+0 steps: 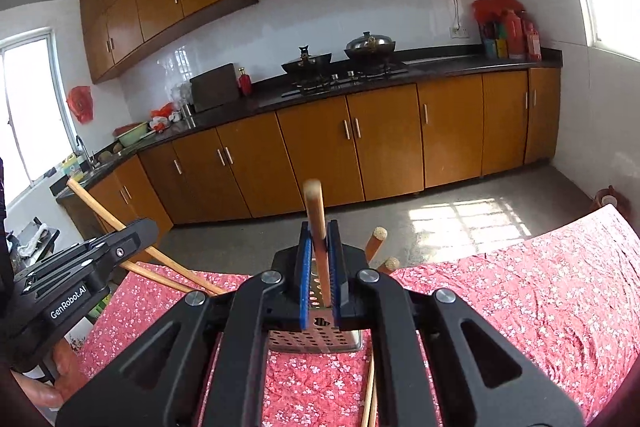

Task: Organize utensils
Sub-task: 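Insert both chopsticks into the holder and open both grippers, then move the open left gripper back down toward the remaining chopsticks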

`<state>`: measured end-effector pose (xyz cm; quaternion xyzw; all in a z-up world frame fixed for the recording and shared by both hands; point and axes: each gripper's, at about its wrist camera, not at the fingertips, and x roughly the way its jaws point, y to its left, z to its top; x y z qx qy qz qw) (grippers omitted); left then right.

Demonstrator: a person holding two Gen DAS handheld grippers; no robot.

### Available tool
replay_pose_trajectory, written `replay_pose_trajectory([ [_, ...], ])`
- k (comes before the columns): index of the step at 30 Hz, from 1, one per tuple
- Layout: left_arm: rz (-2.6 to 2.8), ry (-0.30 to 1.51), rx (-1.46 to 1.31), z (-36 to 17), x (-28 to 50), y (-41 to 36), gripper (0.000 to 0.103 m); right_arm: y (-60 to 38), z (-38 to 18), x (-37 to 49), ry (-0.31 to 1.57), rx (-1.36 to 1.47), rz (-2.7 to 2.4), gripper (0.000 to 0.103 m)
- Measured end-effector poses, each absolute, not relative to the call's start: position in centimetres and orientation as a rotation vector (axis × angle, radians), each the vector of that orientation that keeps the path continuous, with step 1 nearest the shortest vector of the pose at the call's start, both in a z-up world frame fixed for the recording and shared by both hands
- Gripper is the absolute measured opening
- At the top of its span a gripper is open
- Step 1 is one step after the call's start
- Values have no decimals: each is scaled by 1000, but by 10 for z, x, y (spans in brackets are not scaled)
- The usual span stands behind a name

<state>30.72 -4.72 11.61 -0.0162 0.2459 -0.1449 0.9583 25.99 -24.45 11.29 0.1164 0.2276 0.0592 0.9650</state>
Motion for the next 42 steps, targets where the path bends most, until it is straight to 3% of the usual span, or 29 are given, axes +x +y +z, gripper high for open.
replay_pose_trajectory([
  [1,-294,494,-38,117,306,-45,9,-245,115,258,457,238,119,15],
  [3,-293,486,-51,121,304,-44,12,-246,119,255,441,238,117,36],
  [11,-260,400,-105,144,263,-11,19,-272,134,206,335,260,65,36],
  [16,-186,474,-120,114,235,27,21,-297,90,183,428,230,-39,36],
  [22,-91,729,-118,12,236,66,21,-301,-22,196,755,278,-45,25],
  [28,-71,888,-128,-70,232,81,21,-272,-77,199,884,319,57,19],
  [35,-140,904,-148,-91,224,67,21,-246,-90,206,921,276,92,17],
  [39,-187,911,-147,-94,222,53,21,-242,-96,207,918,200,71,8],
  [42,-238,923,-157,-93,221,41,21,-247,-97,209,906,172,18,8],
])
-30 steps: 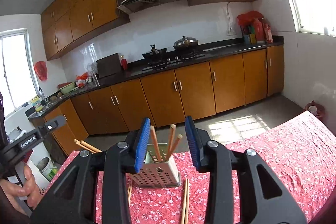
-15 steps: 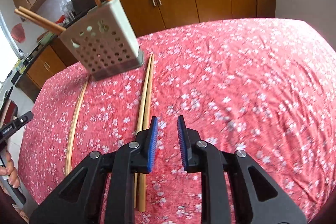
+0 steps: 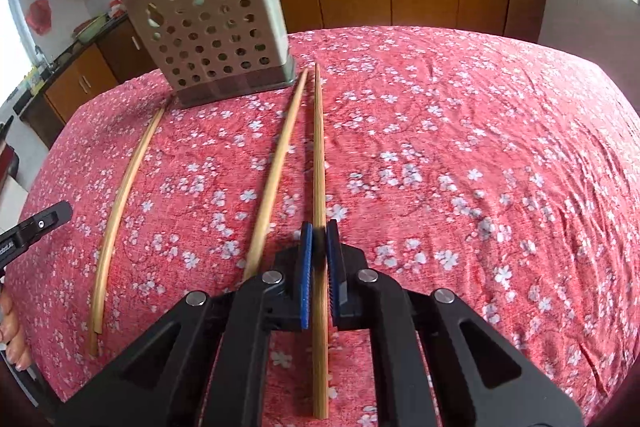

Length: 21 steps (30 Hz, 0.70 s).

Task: Organize utensils
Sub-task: 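Move the open left gripper back down toward the remaining chopsticks, then close the left gripper on a bamboo chopstick while the right gripper grasps another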

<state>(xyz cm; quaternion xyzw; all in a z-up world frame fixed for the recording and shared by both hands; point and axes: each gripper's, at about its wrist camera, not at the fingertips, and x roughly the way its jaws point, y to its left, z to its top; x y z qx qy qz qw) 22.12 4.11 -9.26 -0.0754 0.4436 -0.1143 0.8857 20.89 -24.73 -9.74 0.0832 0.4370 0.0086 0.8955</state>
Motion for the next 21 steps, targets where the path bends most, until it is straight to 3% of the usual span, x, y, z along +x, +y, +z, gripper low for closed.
replay_pose_trajectory([
  [12,-326,979,-112,-109,218,-1,14,-272,-99,203,885,197,-51,8],
  [21,-210,967,-40,-111,230,9,8,-268,-98,198,883,167,-63,8],
])
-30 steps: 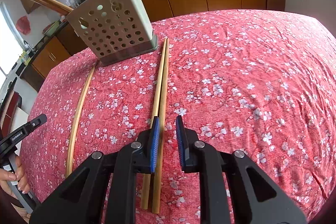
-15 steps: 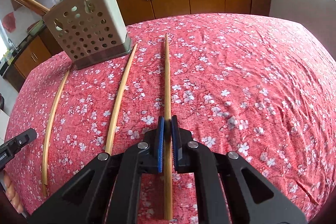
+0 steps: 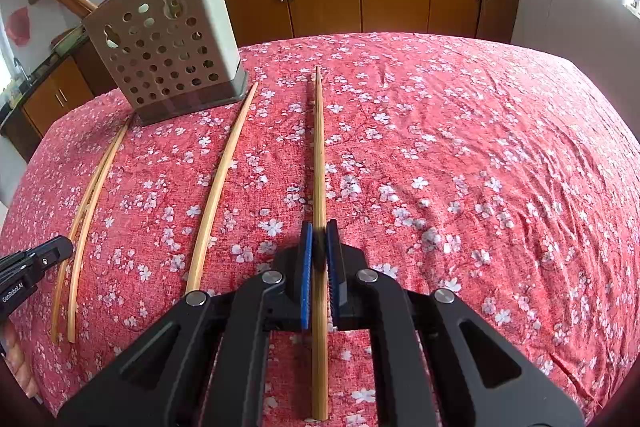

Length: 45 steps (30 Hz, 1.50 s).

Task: Organize utensils
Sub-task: 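Close the left gripper on a bamboo chopstick while the right gripper grasps another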

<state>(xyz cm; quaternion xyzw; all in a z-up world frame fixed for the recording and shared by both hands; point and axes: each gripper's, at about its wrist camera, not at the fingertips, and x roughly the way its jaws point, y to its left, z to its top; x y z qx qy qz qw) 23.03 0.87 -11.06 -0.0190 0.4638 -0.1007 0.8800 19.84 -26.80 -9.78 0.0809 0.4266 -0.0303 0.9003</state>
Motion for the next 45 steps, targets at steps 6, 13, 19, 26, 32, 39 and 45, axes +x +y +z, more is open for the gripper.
replay_pose_trajectory([
  [6,-96,933,-113,-109,260,50,8,-268,-98,194,876,150,-56,8],
  [13,-151,882,-136,-111,254,70,9,-293,-100,209,858,181,-142,8],
  [19,-140,879,-126,-111,252,65,9,-297,-102,210,860,168,-148,8],
  [26,-81,880,-21,-111,249,54,10,-302,-102,212,863,162,-149,8],
  [32,-67,881,20,-110,247,53,13,-284,-100,208,867,144,-153,8],
  [39,-67,881,14,-109,244,57,13,-285,-99,204,868,142,-147,9],
  [45,-75,882,-6,-108,244,59,13,-284,-98,203,870,144,-144,9],
])
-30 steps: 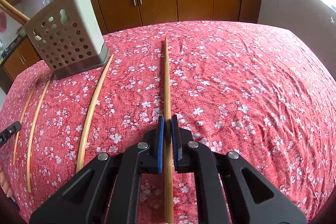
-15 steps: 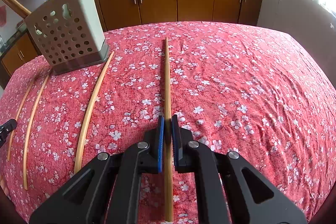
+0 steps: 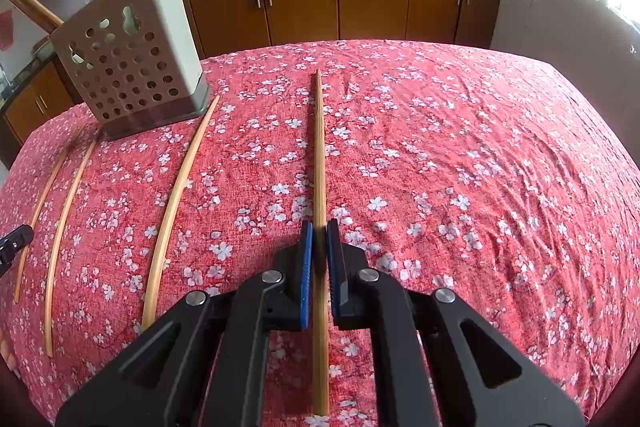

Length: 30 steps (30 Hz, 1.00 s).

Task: Organize utensils
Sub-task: 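Close the left gripper on a bamboo chopstick while the right gripper grasps another, then lift both chopsticks upright and carry them over the holder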

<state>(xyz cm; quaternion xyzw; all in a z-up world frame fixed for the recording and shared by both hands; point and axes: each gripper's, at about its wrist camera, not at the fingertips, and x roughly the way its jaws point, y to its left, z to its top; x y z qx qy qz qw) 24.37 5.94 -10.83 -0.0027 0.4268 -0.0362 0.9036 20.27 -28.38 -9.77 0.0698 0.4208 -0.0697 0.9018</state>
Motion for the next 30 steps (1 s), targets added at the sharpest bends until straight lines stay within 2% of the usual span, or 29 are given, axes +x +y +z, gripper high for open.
replay_pose_trajectory([
  [12,-79,886,-27,-107,243,59,13,-286,-96,199,874,145,-141,9],
  [19,-97,900,17,-106,243,56,8,-293,-93,197,872,179,-126,8],
  [24,-115,867,-2,-85,237,57,8,-300,-60,184,774,187,-123,8],
  [30,-148,754,-16,-36,226,53,8,-303,-18,171,652,198,-123,8],
])
